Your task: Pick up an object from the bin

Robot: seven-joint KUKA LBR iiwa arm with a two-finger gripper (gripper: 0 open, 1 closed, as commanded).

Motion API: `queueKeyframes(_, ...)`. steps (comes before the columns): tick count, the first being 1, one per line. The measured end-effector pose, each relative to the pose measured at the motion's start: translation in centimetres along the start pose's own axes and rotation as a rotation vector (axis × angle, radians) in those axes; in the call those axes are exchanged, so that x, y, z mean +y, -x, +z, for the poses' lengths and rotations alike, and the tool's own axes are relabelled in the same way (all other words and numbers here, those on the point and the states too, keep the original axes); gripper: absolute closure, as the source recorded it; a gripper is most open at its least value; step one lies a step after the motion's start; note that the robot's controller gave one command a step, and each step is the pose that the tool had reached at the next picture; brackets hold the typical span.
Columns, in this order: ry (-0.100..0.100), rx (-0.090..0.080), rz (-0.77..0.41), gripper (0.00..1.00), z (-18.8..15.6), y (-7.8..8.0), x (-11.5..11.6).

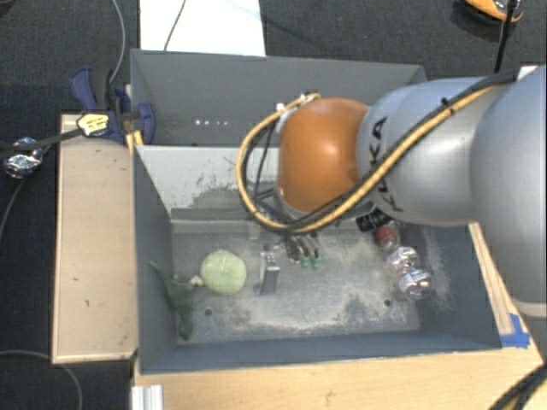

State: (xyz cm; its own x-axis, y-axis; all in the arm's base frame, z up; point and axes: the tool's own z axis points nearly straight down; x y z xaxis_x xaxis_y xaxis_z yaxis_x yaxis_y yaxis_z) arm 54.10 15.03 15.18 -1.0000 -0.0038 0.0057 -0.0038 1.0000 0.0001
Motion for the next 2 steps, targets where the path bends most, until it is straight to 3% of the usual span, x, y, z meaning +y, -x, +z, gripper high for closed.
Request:
queueKeyframes(1, 0.001, -0.008, 0.004, 0.0, -0.4, 0.2, -0.1)
queueKeyframes(2, 0.001, -0.013, -0.049, 0.0, 2.3, 0.6, 1.9)
